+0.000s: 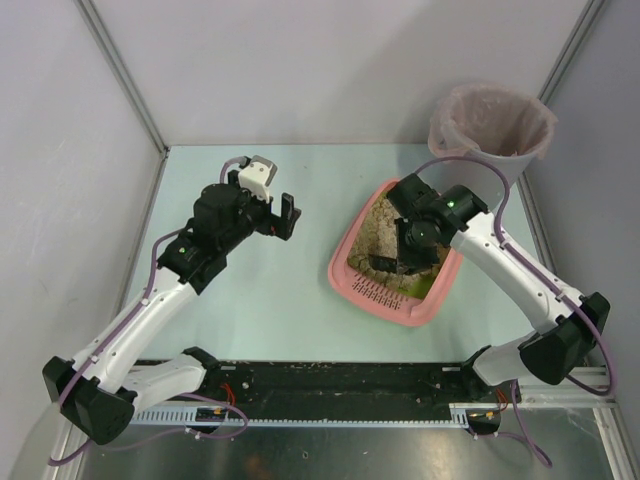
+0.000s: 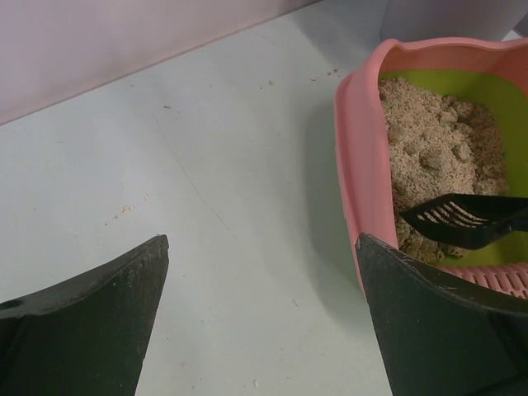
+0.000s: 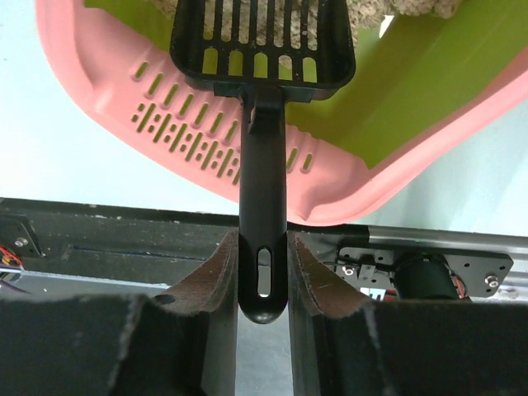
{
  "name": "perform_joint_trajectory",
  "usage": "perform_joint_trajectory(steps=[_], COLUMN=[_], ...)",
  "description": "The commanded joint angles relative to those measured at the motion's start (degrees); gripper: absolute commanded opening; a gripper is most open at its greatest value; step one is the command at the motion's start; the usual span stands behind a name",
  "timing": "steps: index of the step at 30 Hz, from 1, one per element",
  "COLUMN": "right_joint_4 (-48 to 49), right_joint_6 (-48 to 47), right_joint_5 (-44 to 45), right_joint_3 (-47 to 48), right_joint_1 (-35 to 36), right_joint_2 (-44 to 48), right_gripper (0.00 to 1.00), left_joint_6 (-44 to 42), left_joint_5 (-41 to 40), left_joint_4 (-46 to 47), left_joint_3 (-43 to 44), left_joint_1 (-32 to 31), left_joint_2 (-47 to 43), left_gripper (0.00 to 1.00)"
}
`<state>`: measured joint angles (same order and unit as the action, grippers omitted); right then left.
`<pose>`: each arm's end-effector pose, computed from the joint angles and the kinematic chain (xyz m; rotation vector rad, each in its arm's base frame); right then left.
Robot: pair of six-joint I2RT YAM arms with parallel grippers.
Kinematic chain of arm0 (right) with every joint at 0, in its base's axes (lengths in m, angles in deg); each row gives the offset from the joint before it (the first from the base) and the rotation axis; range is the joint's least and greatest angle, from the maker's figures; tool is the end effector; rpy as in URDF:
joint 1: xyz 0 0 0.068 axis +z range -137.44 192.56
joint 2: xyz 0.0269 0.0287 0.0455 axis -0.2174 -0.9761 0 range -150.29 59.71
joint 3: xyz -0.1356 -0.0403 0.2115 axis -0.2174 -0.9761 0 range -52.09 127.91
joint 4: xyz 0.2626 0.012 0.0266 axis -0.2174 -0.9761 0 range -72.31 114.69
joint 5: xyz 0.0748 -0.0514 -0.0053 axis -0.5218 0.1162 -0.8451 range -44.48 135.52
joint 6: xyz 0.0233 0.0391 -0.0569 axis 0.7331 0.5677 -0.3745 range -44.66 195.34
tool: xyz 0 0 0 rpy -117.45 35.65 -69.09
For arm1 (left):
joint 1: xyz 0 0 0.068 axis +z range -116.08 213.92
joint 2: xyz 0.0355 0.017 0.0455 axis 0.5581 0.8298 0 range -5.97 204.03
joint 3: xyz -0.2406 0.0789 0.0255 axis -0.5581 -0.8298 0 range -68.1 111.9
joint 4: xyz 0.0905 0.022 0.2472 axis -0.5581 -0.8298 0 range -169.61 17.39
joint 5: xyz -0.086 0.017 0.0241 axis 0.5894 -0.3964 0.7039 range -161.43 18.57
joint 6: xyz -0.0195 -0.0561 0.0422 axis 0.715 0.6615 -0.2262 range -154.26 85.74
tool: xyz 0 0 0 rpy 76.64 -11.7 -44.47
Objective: Clean the litter box
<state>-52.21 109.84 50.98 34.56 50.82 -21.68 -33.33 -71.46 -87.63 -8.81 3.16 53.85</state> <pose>0.2133 0.1608 0.3107 -0.0711 2.8225 0.1623 0.2363 -0.1406 0.3470 0.4784 1.7971 -0.3852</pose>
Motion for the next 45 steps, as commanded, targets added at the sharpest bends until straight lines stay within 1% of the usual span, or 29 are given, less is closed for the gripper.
perform_joint_trajectory(steps=[1, 6, 10, 17, 22, 23, 28, 34, 40, 41, 42, 45], right_joint_4=[-8.44, -8.09, -6.86, 0.16, 4.21, 5.78, 11.15, 17.83, 18.11, 18.19, 18.28, 18.98], right_joint_6=[-3.03, -3.91, -4.18, -3.83, -2.51, -1.73, 0.83, 4.25, 7.06, 7.16, 7.33, 7.69], right_joint_5=[-3.34, -4.66, -3.35, -2.56, -0.10, 1.47, 6.84, 11.15, 14.49, 14.58, 14.50, 14.59], right_joint_3=[-1.75, -3.68, -4.91, -7.28, -9.92, -10.36, -15.44, -20.03, -21.52, -21.61, -21.96, -22.23], right_joint_1=[-1.43, -2.22, -2.93, -3.28, -3.02, -2.84, -0.38, 3.22, 6.39, 6.56, 6.65, 7.26], right_joint_2=[0.79, 1.14, 0.35, -0.44, -0.88, -0.62, 0.79, 2.54, 2.72, 2.81, 2.72, 2.81], right_gripper=[0.00, 0.00, 0.00, 0.00, 0.00, 0.00, 0.00, 0.00, 0.00, 0.01, 0.06, 0.30], left_joint_6=[-2.69, -2.69, -2.86, -2.77, -2.95, -2.86, -2.95, -2.95, -2.86, -2.95, -2.78, -2.69], left_joint_5=[-2.16, -2.25, -2.87, -3.66, -4.10, -4.19, -4.10, -4.36, -4.36, -4.27, -4.10, -3.92], left_joint_4=[1.58, 1.40, 1.14, 1.05, 0.97, 0.96, 0.88, 0.96, 0.88, 0.96, 0.88, 0.88], left_joint_3=[0.04, 0.30, 0.30, 0.48, 0.48, 0.48, 0.48, 0.39, 0.39, 0.39, 0.39, 0.39], left_joint_1=[-0.61, -0.70, -0.79, -0.70, -0.79, -0.79, -0.79, -0.79, -0.70, -0.70, -0.79, -0.79], left_joint_2=[-1.10, -0.49, -0.49, -0.22, -0.22, -0.13, 0.22, 0.31, 0.48, 0.48, 0.57, 0.48], left_gripper=[1.00, 1.00, 1.00, 1.00, 1.00, 1.00, 1.00, 1.00, 1.00, 1.00, 1.00, 1.00])
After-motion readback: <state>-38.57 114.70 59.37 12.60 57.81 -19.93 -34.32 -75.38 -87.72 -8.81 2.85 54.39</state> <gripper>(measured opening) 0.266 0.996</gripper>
